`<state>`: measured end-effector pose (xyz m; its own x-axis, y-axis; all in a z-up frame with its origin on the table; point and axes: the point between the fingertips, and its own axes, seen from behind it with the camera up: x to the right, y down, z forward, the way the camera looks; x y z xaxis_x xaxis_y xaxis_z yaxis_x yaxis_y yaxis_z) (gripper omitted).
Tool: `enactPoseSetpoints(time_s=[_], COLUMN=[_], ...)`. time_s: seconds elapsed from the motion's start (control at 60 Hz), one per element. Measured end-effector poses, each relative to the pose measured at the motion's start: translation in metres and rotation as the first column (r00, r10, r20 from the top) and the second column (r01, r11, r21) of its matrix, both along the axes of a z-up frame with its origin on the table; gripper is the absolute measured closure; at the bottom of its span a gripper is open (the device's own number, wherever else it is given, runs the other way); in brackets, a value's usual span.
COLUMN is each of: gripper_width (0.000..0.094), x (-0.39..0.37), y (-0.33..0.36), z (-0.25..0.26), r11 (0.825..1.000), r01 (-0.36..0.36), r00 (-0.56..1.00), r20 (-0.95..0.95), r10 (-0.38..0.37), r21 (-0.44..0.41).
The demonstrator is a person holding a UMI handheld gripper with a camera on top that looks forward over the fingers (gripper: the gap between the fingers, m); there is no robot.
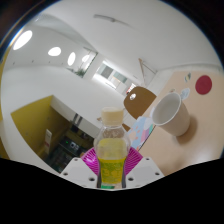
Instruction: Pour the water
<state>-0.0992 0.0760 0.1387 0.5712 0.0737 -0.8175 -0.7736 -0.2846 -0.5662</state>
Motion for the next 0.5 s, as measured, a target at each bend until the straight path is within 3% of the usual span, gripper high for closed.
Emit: enactPoseSetpoints(time_s=[0.1, 0.2, 0.267, 0.283, 0.317, 0.417, 0.5], gripper_width=[0.0656, 0.0656, 0.0655, 0.0653, 0.0654, 0.0653, 0.0652], x=[0.031, 0.05, 0.06, 0.057, 0.058, 0.059, 0.045], y=[0.026, 0.035, 0.032, 0.044, 0.044, 0.038, 0.038], z=[0.006, 0.006, 0.01, 0.009, 0.006, 0.022, 0.029], r11=[0.998, 0.995, 0.994, 0.988, 0.986, 0.991, 0.984], r01=[0.03, -0.002, -0.004, 0.02, 0.002, -0.045, -0.111], r00=[0.941, 0.82, 0.758, 0.735, 0.696, 0.63, 0.628], r20=[-0.335, -0.569, -0.648, -0.668, -0.707, -0.773, -0.777], r10=[-0.047, -0.057, -0.069, -0.116, -0.122, -0.073, -0.042], r21=[-0.056, -0.103, -0.111, -0.15, -0.169, -0.129, -0.142])
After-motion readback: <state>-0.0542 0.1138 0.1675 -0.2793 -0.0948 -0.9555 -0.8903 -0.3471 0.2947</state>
